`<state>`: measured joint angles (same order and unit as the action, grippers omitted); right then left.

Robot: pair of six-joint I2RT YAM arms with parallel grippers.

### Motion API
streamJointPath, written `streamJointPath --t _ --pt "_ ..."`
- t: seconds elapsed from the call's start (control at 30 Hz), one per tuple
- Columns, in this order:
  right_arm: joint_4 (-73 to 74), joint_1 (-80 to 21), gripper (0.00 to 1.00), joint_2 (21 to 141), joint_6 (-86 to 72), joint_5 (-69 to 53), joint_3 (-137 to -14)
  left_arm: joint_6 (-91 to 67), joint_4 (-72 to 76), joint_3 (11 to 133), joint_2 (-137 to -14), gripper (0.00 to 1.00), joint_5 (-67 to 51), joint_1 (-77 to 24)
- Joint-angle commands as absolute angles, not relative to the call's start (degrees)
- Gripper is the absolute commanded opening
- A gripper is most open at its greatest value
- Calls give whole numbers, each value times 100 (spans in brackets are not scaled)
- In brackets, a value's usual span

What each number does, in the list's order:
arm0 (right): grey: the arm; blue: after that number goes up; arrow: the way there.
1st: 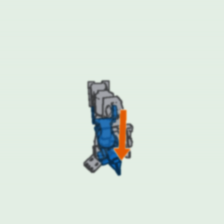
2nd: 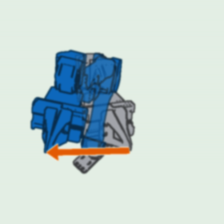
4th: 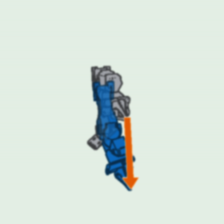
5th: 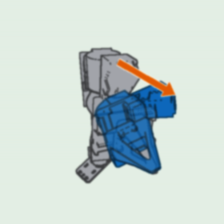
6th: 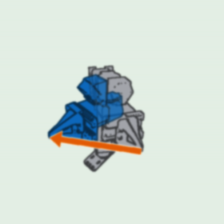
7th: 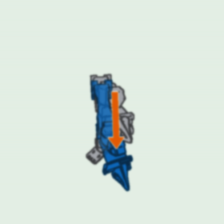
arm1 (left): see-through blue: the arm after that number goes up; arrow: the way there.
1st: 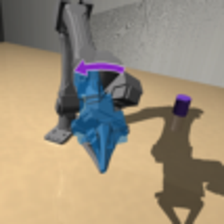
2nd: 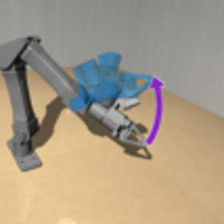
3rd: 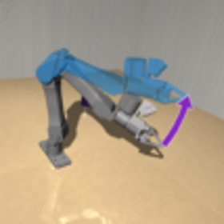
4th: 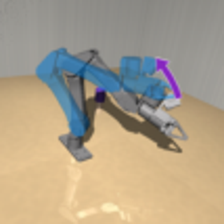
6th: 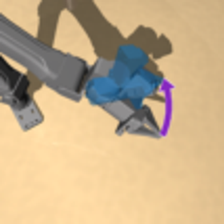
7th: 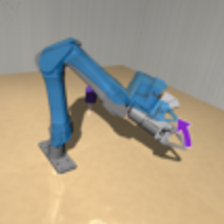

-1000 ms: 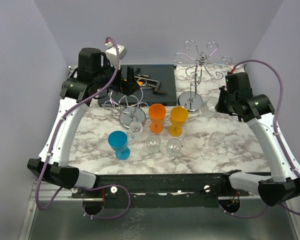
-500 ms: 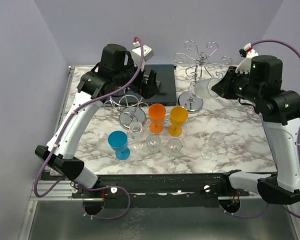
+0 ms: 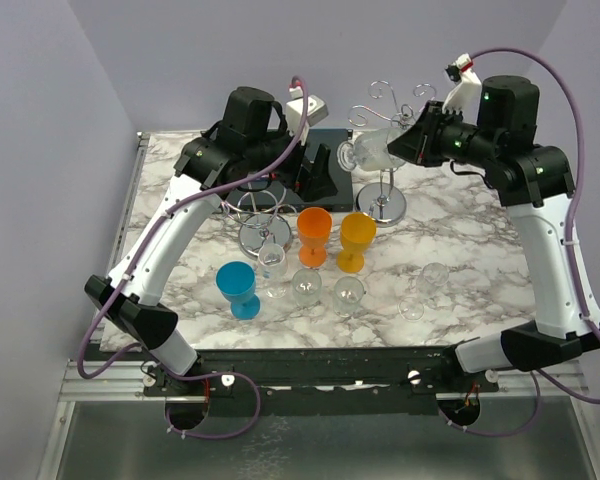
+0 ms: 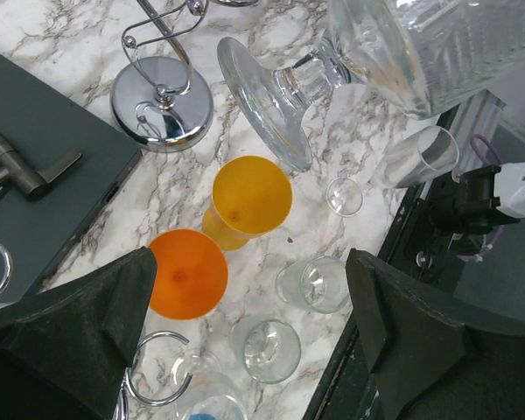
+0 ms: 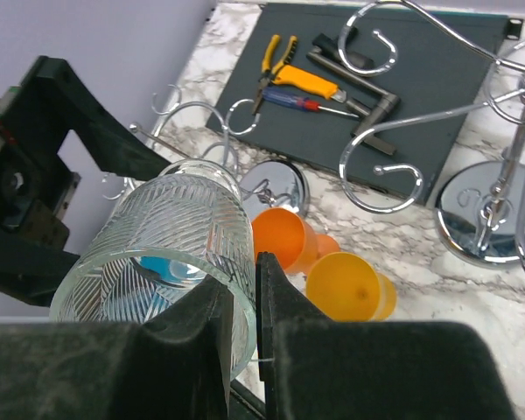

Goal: Place the wine glass upside down on the wine glass rack
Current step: Turn the wine glass upside down at the wine rack.

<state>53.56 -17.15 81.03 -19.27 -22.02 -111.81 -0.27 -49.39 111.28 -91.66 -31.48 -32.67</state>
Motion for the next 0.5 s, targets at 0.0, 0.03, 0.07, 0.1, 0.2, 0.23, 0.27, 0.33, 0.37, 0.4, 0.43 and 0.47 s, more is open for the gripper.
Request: streamJointPath --t 0.0,0.03,0.07,0.1,0.2,0.23,0.27,0.33,0.37,0.4,0.43,0.47 --pt "4517 -1721 1 7993 -2158 -2891 -11185 -297 -4797 11351 -9244 97 -3370 -3288" --pt "4449 -1723 0 7981 -2188 -2934 -11107 -326 -4759 11355 -9261 96 -3358 -3294" --pt "4389 -1723 0 7971 -2218 -2969 -11037 -350 -4743 11368 -9272 94 -3348 -3293" --pt "4335 -1723 1 7969 -2241 -3000 -10969 -372 -4725 11396 -9296 91 -3356 -3288" --pt "4177 -1723 1 7965 -2309 -3119 -10822 -381 -4695 11508 -9365 86 -3409 -3286" --pt "4131 -1723 1 7979 -2336 -3174 -10781 -400 -4673 11534 -9382 86 -3404 -3289" --pt "4089 -1728 1 7978 -2353 -3213 -10744 -413 -4652 11555 -9397 85 -3374 -3288" --pt "4040 -1731 1 7998 -2377 -3281 -10711 -433 -4625 11588 -9451 85 -3302 -3289" --pt "4012 -1731 1 7998 -2393 -3311 -10691 -433 -4623 11593 -9472 84 -3275 -3284" --pt "3984 -1725 1 7978 -2406 -3326 -10668 -431 -4623 11593 -9487 83 -3253 -3280" --pt "3953 -1731 1 7974 -2416 -3345 -10653 -425 -4623 11586 -9509 81 -3253 -3285" --pt "3931 -1733 1 7965 -2425 -3371 -10639 -414 -4614 11584 -9538 79 -3246 -3283"
